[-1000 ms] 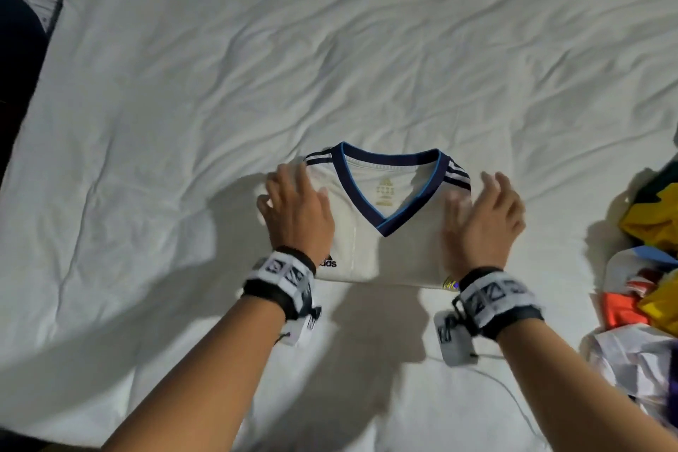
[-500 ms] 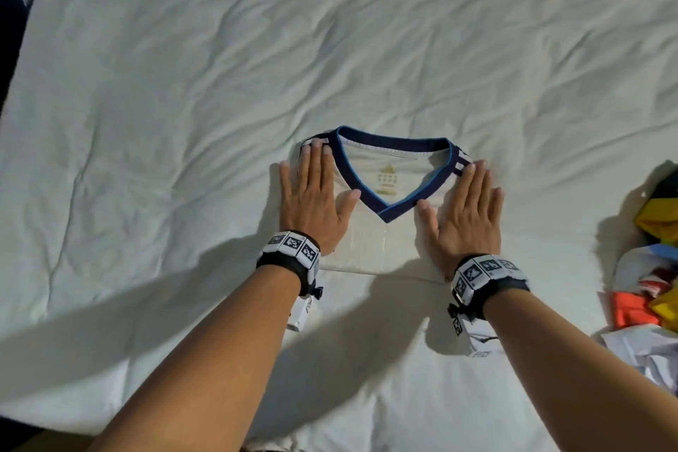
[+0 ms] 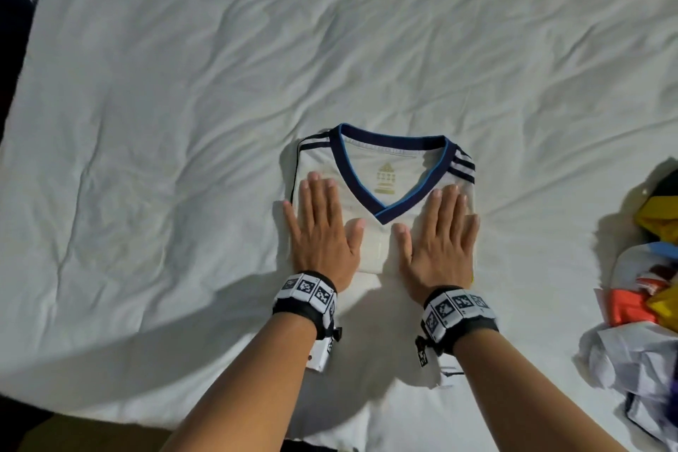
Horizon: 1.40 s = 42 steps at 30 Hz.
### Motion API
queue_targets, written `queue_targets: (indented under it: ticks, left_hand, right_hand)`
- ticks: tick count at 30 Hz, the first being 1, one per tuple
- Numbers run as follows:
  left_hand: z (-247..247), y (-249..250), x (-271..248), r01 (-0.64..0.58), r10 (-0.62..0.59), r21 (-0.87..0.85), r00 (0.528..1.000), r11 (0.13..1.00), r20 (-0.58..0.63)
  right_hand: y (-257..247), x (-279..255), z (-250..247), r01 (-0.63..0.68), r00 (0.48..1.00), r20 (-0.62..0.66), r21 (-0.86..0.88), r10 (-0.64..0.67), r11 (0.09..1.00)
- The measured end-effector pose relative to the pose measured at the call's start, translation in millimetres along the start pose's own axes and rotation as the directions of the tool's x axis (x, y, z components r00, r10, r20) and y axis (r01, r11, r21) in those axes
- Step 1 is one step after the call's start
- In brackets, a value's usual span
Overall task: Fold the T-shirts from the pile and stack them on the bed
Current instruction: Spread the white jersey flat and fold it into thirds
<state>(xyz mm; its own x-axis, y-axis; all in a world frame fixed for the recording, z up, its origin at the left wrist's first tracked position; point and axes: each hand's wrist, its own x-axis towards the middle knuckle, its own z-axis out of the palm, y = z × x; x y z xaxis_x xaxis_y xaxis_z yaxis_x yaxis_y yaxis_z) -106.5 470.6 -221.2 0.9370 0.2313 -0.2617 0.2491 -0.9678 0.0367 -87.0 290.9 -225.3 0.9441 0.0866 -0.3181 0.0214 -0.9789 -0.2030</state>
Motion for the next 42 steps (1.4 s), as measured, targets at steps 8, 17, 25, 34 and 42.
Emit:
queue_targets:
  ticks: [8,17,25,34,42]
  left_hand:
    - [-24.3,-33.4,13.6,0.183,-0.206,-0.271,0.977,0.945,-0.06]
    - [-55.4,-43.9,35.0,0.179,-0.072,-0.701,0.981,0.691,0.18]
    - [-73.1,-91.6,28.9,0.085,-0.048,-0.878,0.996,0.472,0.071]
    - [-82.8,-251.5,9.9,0.079,-0.191,-0.878,0.982,0.473,-0.015]
    - [-100.6,-380.7,5.0,0.15,-0.325,-0.857,0.946,0.494,-0.022]
  right_hand:
    - [31.4,10.8,-30.7,-0.051,0.994,-0.083,0.264,0.075,0.963]
    - [28.2,16.2,-42.9,-0.182,0.979,0.051,0.647,0.197,0.741]
    - [-19.2,-6.3,-44.5,-0.149,0.963,-0.011,0.81,0.269,0.568]
    - [-168.6,-33.2,-26.7,-0.053,0.992,-0.024,0.821,0.128,0.568]
    - [-295.0,-29.7,-2.1,-0.057,0.998,0.047,0.831,0.031,0.554]
